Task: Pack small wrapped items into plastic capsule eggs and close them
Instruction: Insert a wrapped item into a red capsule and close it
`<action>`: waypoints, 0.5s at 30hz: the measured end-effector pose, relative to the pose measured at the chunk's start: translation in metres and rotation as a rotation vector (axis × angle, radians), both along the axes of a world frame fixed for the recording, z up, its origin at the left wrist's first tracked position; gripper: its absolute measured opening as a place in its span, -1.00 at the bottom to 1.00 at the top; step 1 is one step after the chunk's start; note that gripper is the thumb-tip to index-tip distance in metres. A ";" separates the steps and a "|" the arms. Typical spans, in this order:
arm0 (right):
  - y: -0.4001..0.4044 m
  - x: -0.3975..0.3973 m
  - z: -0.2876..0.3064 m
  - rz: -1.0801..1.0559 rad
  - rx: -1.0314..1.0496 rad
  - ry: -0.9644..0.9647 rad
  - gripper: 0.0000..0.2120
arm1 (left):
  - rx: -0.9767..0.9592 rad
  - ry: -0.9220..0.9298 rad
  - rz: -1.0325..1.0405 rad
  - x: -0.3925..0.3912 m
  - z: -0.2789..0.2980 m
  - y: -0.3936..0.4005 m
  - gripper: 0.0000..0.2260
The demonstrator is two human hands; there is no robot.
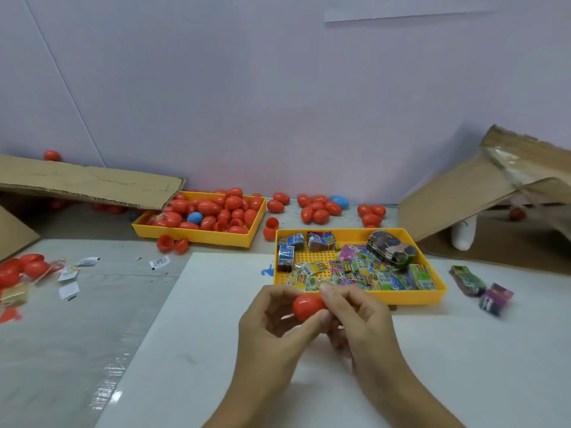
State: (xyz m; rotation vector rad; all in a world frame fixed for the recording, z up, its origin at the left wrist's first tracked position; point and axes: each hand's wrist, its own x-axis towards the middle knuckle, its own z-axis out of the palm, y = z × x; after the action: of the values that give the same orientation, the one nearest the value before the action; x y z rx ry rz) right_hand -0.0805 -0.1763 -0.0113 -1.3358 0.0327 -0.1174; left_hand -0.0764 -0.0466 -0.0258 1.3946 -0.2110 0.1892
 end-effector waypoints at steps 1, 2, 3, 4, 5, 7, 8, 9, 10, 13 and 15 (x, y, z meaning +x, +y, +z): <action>0.000 -0.001 0.000 -0.002 -0.010 -0.008 -0.67 | 0.033 -0.001 -0.008 0.002 0.001 0.002 -0.70; 0.000 -0.002 0.000 -0.010 -0.018 -0.012 -0.70 | 0.090 -0.016 -0.016 0.004 0.001 0.003 -0.71; -0.001 -0.004 0.000 -0.018 -0.017 -0.010 -0.71 | 0.166 -0.036 -0.022 0.006 0.002 0.005 -0.72; -0.003 -0.006 -0.001 -0.023 -0.004 -0.008 -0.71 | 0.235 -0.059 -0.031 0.007 0.003 0.007 -0.71; -0.005 -0.007 0.001 -0.020 0.007 -0.012 -0.72 | 0.285 -0.083 -0.038 0.010 0.005 0.008 -0.71; -0.009 -0.013 -0.001 -0.012 0.010 -0.011 -0.78 | 0.303 -0.076 -0.086 0.010 0.004 0.010 -0.69; -0.013 -0.016 0.001 0.000 0.005 -0.020 -0.82 | 0.306 -0.074 -0.119 0.011 0.007 0.012 -0.68; -0.017 -0.018 0.001 0.017 -0.008 -0.024 -0.84 | 0.294 -0.055 -0.170 0.010 0.006 0.013 -0.69; -0.021 -0.020 0.000 0.034 -0.032 -0.025 -0.84 | 0.238 -0.012 -0.234 0.010 0.007 0.012 -0.73; -0.032 -0.020 0.002 0.069 -0.128 -0.037 -0.85 | -0.058 0.206 -0.361 0.010 0.012 0.009 -0.73; -0.037 -0.018 0.001 0.081 -0.165 -0.069 -0.80 | -0.126 0.305 -0.348 0.011 0.013 0.005 -0.64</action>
State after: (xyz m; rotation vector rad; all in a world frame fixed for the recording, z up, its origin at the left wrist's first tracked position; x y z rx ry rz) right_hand -0.0980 -0.2136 -0.0099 -1.4945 -0.0908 -0.0991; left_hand -0.0649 -0.0412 -0.0129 1.2216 -0.1813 -0.2928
